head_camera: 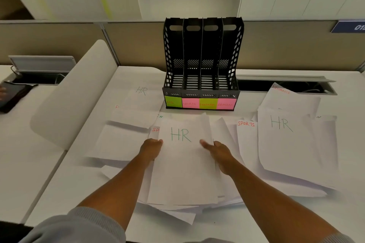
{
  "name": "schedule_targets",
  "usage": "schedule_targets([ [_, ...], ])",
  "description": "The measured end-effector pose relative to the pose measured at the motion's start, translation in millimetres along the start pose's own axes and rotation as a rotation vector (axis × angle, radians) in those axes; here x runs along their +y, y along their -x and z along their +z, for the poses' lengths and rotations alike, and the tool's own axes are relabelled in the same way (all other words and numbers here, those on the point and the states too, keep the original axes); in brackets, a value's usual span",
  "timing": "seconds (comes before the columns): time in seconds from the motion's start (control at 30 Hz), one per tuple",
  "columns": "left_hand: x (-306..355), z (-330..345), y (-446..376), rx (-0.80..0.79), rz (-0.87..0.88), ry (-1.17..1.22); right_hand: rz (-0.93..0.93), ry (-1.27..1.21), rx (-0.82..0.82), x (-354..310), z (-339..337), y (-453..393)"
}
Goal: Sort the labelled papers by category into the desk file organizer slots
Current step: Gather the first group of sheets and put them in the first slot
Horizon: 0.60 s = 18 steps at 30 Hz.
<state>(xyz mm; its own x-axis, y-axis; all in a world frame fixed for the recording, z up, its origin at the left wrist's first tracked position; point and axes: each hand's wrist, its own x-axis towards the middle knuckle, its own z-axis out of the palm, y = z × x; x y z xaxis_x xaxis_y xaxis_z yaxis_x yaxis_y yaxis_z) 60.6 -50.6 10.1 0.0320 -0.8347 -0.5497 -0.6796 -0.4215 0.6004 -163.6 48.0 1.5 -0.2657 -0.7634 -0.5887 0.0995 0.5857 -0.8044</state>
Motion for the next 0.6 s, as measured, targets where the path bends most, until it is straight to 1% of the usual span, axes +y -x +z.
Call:
schedule_targets([
  [0.07, -2.2, -1.3, -10.7, 0.005, -0.058, 0.118, -0.038, 0.014, 0.033, 2.3, -0.1, -1.4],
  [0.17, -5.7, -4.9, -26.0, 0.048, -0.094, 0.39, -0.06, 0.019, 0.1, 1.7, 0.9, -1.9],
  [0.27, -7.5, -9.9, -42.6, 0.156, -0.112, 0.491, -0.064, 0.018, 0.153, 1.5, 0.7, -6.3],
  [0.43, 1.0, -15.6, -66.7, 0.143, -0.259, 0.707, -0.045, 0.064, 0.216, 2.8, -0.5, -13.4],
  [0.5, 6.5, -17.2, -76.5, 0.136, -0.264, 0.726, -0.033, 0.059, 0.229, 5.0, -1.3, -16.1],
  [0.6, 5.0, -22.4, -90.7, 0.111, -0.26, 0.646, -0.024, 0.039, 0.239, 7.3, -2.4, -18.0],
])
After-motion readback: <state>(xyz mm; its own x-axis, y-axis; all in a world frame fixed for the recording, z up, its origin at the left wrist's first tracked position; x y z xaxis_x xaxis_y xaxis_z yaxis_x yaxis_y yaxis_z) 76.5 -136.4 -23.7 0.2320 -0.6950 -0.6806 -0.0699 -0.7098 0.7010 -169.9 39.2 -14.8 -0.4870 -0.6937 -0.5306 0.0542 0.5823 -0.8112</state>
